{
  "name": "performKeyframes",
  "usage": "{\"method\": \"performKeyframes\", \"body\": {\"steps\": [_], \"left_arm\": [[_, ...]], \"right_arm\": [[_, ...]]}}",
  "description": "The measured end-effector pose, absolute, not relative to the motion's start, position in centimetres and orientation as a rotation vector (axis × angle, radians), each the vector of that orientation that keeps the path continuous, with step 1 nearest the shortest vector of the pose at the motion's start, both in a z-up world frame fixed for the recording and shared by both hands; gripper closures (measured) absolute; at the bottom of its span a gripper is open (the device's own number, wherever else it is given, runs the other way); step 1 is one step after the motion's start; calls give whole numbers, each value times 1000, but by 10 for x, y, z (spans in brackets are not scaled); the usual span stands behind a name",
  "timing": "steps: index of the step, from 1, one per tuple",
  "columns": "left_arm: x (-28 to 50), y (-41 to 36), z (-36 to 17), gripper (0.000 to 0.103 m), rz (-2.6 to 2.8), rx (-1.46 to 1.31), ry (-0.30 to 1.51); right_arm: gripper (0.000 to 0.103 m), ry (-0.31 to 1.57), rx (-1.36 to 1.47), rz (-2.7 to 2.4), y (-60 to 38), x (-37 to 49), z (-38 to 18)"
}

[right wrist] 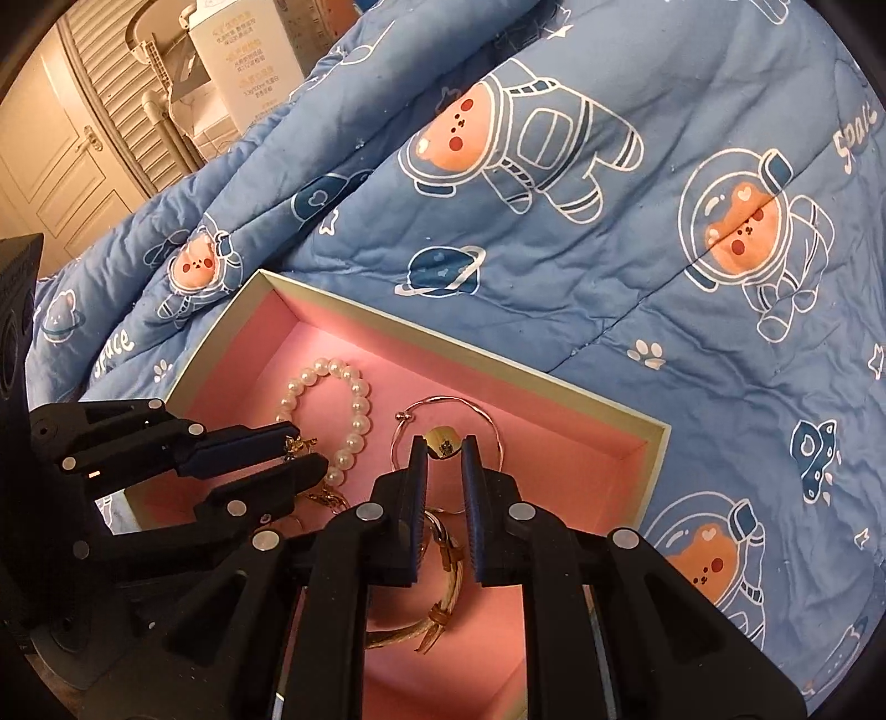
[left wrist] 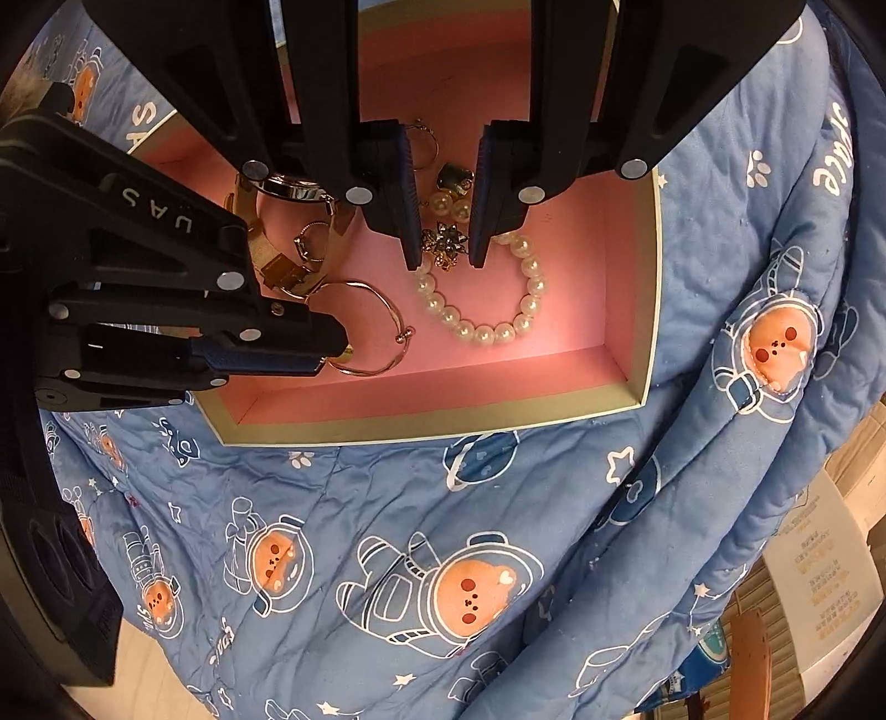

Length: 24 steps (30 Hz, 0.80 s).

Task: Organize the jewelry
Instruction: 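Carry the gold charm and silver brooch into the pink box while both tools open, then withdraw both tools from the box toward the gold pendant on the quilt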

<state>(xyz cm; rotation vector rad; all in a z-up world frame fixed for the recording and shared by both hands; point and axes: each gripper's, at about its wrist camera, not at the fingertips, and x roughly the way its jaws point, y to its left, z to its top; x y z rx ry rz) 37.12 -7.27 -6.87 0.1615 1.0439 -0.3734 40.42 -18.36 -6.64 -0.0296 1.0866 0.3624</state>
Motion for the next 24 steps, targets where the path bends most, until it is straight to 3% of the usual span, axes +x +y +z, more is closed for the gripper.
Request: {"method": "performKeyframes", "body": {"steps": [10, 18, 24], "left_arm": [[368, -79, -68, 86, -385, 196, 1020], [364, -81, -64, 79, -390, 232, 1001], [357, -79, -59, 62, -380, 248, 976]], "right_arm": [[90, 1099, -131, 344, -175, 408, -74], [90, 1106, -155, 338, -168, 410, -79], [89, 1096, -153, 330, -166, 412, -77]]}}
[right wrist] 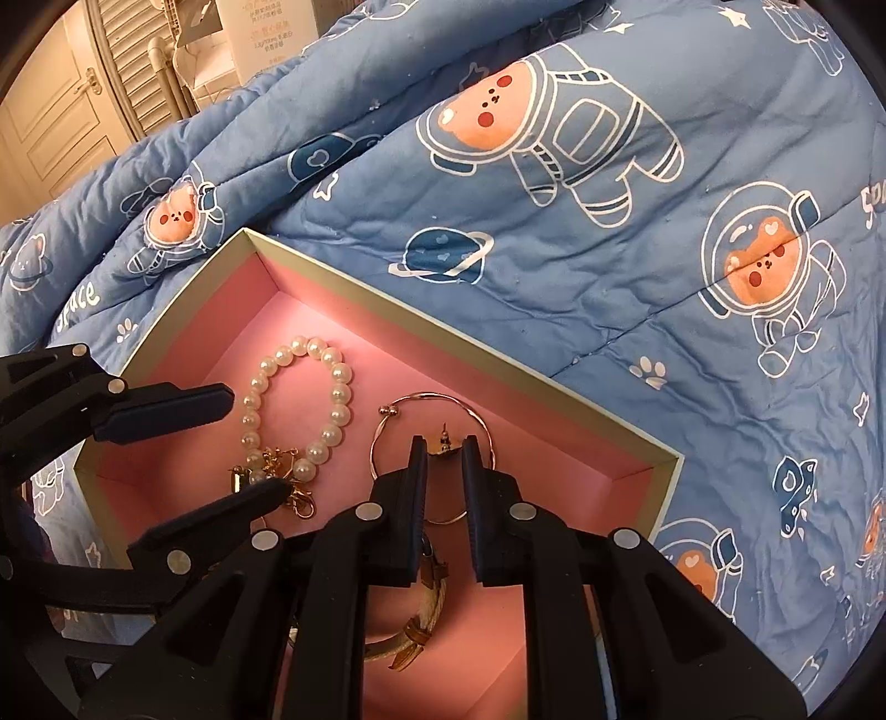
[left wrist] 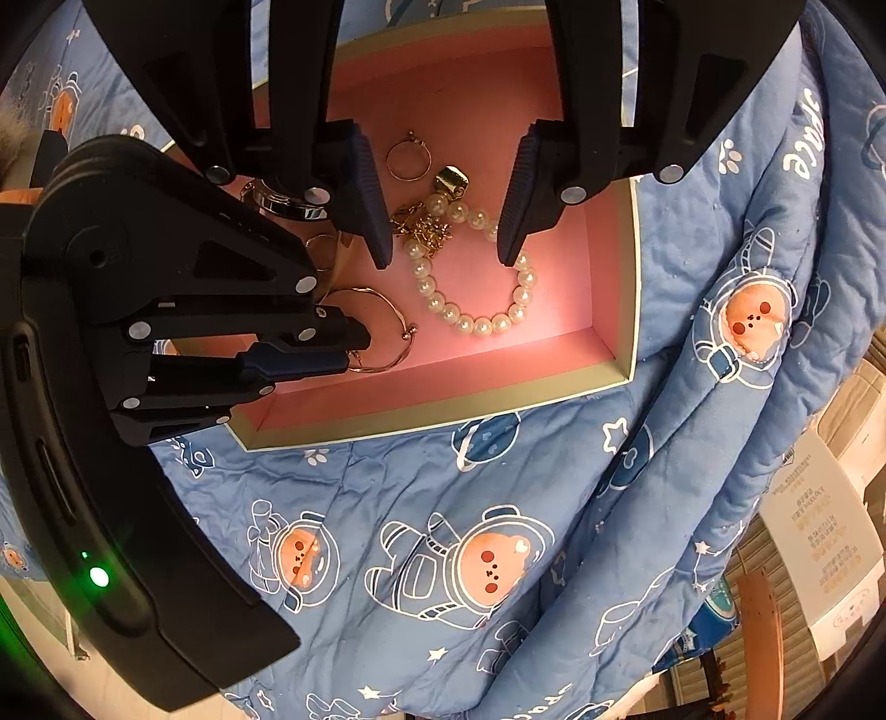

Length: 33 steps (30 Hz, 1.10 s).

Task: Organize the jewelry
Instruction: 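Withdraw both tools from the box toward the gold pendant on the quilt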

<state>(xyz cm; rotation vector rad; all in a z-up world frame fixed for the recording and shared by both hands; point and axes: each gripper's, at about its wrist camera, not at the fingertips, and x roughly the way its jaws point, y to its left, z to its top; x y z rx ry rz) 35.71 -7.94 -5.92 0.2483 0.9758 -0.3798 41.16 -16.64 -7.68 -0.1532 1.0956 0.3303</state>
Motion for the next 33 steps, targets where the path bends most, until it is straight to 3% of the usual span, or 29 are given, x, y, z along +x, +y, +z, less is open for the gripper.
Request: {"method": "performKeyframes", "body": {"steps": [4, 6, 10, 12, 17, 33], "left_arm": [[350, -73, -51, 52, -379, 243, 950], [345, -69, -46, 45, -379, 236, 934], [330, -53, -38, 31, -350, 208, 896], [321, -40, -34, 24, -332, 164, 879], [291, -6, -34, 16, -307, 14, 865], [196, 10, -59, 14, -269, -46, 852]], "right_arm": [[86, 1083, -122, 337, -170, 410, -70], [60, 1058, -118, 333, -173, 405, -65], [54, 1023, -77, 345, -178, 391, -53], [46, 1002, -53, 347, -181, 377, -45], [44, 956, -14, 377, -194, 334, -33], [44, 838, -101, 401, -186, 196, -36]]}}
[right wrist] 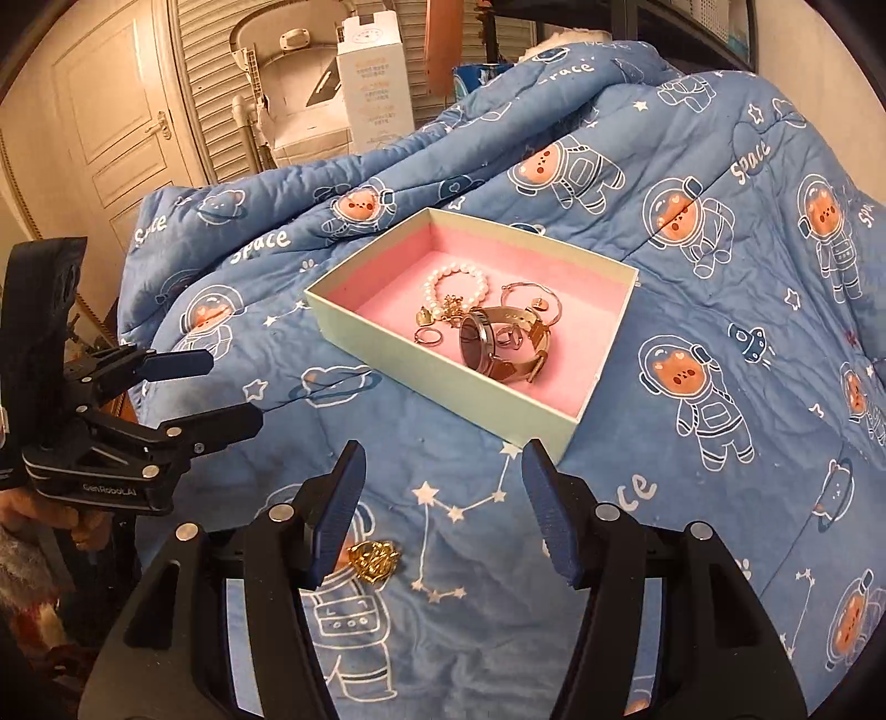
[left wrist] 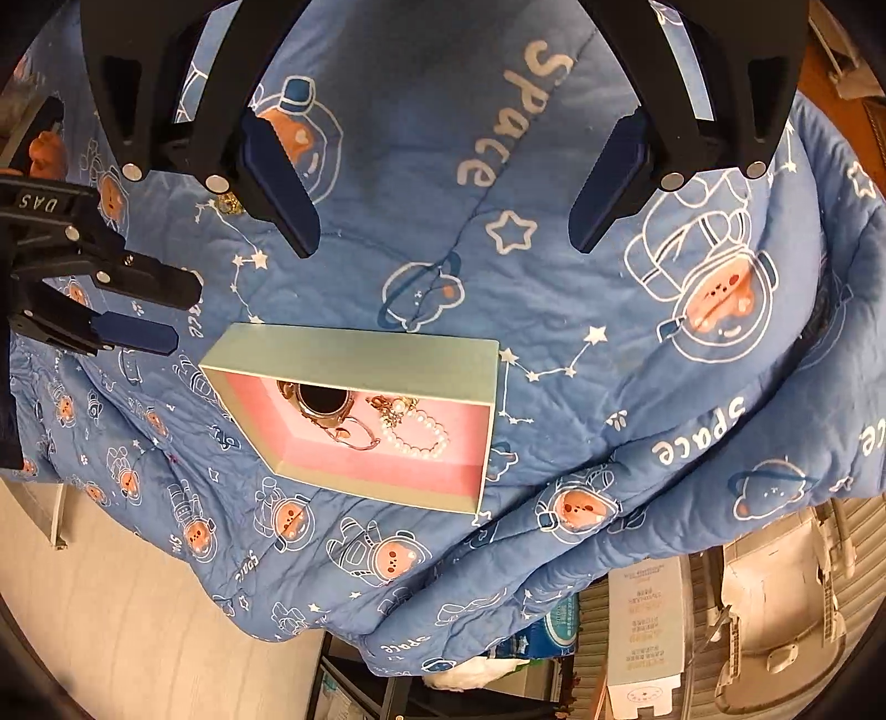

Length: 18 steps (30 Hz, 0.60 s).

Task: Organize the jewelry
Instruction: 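Withdraw both tools from the box toward the gold pendant on the quilt, then grasp the gold heart pendant with the right tool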

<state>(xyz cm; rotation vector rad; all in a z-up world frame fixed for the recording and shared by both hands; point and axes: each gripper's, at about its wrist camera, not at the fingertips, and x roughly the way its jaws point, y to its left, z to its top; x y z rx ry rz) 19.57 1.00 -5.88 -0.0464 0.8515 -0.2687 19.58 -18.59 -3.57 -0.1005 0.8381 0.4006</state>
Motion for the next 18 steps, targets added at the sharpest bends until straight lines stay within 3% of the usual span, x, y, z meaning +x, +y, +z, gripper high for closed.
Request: {"method": "performKeyframes", "body": {"steps": [11, 15, 18], "left_arm": [[172, 3, -76, 14, -256, -72, 876], [168, 3, -81, 14, -252, -85, 886], [166, 2, -82, 14, -256, -91, 889]], "right_arm": [[47, 867, -235, 437, -158, 160, -74], [62, 855, -315, 435, -149, 159, -83], [68, 856, -330, 425, -149, 161, -88]]}}
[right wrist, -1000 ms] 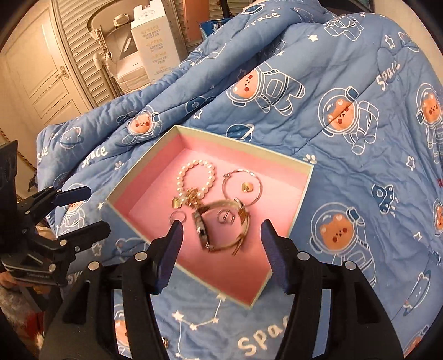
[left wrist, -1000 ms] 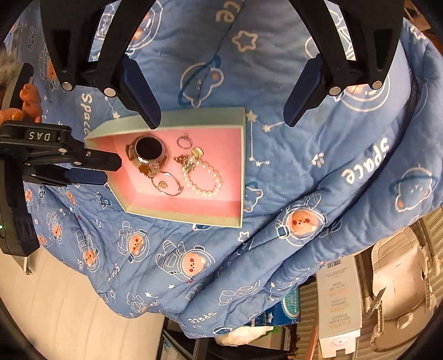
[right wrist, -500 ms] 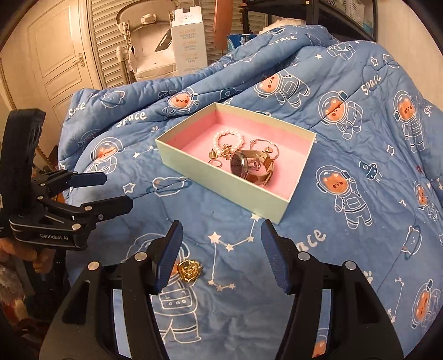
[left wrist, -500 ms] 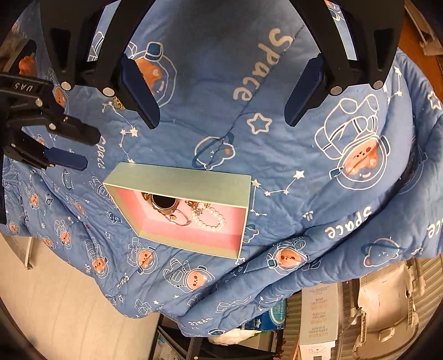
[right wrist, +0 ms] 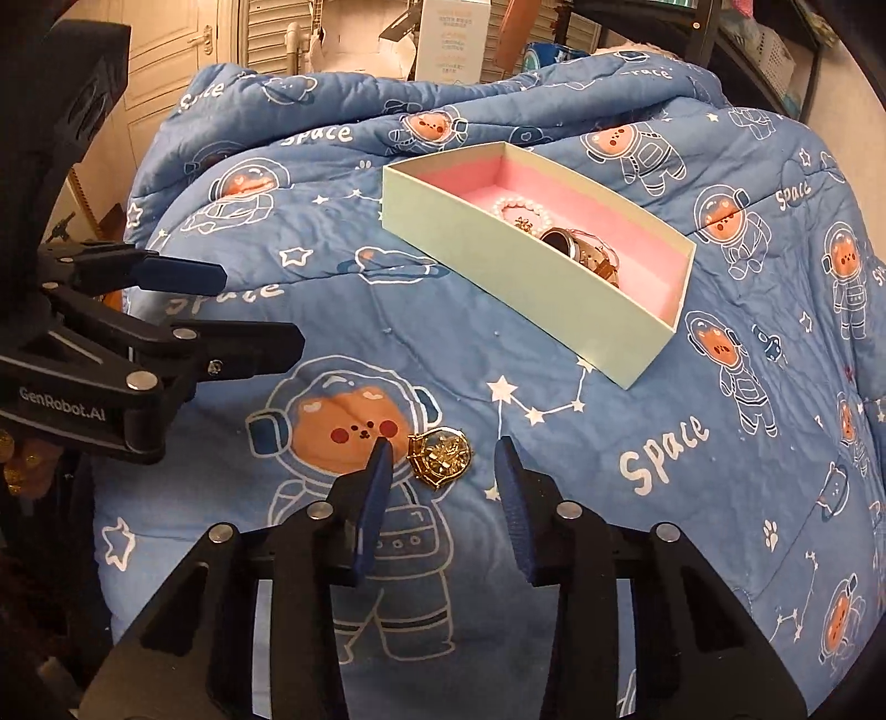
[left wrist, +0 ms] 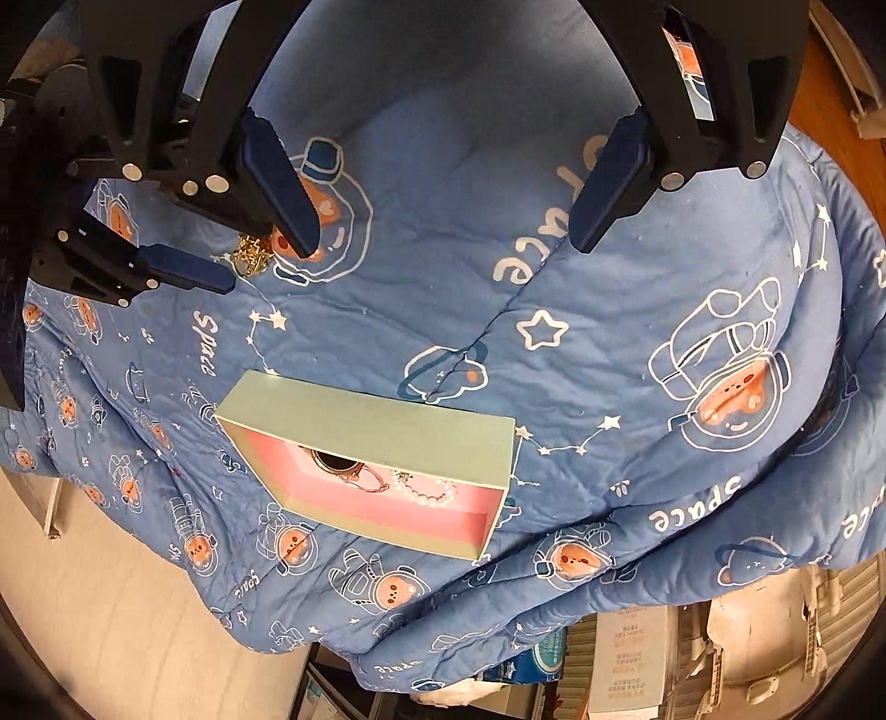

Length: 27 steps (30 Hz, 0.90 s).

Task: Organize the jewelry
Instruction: 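Grasp the gold heart pendant with the right tool, then grasp the small gold brooch with the left tool while the right tool holds the pendant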

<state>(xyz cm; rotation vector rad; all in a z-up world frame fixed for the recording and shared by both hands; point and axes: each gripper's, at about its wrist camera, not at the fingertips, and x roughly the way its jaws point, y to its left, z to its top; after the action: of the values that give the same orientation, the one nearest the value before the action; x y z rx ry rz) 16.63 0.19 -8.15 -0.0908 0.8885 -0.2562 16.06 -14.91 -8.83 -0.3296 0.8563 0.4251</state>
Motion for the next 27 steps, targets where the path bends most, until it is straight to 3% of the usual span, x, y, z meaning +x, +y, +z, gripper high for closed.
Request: {"method": "performKeyframes", "body": {"steps": [3, 16, 27], "left_arm": [[165, -1, -82, 14, -257, -81, 888], [155, -27, -81, 16, -341, -51, 857], [160, -88, -88, 52, -517, 62, 875]], "right_arm": [[78, 862, -312, 434, -150, 162, -89], [78, 918, -21, 438, -192, 160, -71], [78, 939, 22, 340, -227, 160, -74]]}}
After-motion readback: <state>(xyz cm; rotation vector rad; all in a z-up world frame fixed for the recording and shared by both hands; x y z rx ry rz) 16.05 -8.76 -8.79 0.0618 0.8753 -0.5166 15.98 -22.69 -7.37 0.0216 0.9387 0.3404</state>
